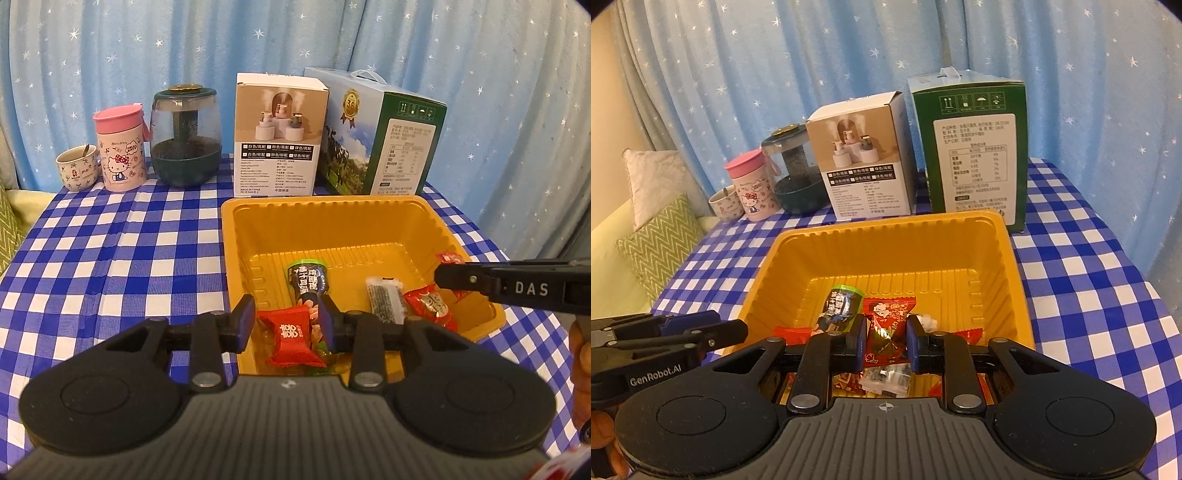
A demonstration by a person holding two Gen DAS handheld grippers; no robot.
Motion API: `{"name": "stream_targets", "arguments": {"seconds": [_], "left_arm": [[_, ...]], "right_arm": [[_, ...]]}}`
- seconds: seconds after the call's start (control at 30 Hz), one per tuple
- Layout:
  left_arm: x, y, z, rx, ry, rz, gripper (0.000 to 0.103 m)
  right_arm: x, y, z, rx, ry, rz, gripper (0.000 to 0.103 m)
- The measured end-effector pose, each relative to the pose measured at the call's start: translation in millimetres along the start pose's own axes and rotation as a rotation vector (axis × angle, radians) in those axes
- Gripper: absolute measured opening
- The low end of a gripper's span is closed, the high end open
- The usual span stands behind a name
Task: Organize snacks
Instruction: 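Lower both candies into the orange tray and open both tools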
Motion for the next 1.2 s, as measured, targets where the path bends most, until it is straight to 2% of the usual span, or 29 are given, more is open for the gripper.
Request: {"name": "stream_targets", "arguments": {"seconds": [0.17,0.37,0.5,0.6,0.87,1.2], "left_arm": [[3,1,2,0.003,-0.006,0.002,0.035],[6,7,6,0.003,-0.014,0.013,0.045],[4,10,7,0.006,-0.013,0.014,0.048],[0,13,7,0.007,-0.014,0.012,0.051],[-21,21,1,0.000,-0.021,0.020,0.058],[-79,42,-11,-0.005,-0.041,0.005,0.069]], "right_arm": [[7,-3,4,-0.002,-0.009,-0.006,0.023],[14,-5,11,0.002,-0.068,-0.027,0.026],[10,-6,6,0.035,-0.053,-0.052,0.048],[4,-4,1,0.045,-0.038,-0.056,0.054],[-14,2,1,0.062,-0.015,-0.038,0.055],[-65,26,17,0.060,0.010,-0.035,0.055]]}}
Point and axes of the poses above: each gripper's, at about its wrist camera, not at the fingertips, and x roughly the way its jaws point, z to its left, y to its underside, the point moved 10 cm from there along x, roughly the way its jaws point, and after that the axes turned 10 degrees about -y, right-handed, at the moved point
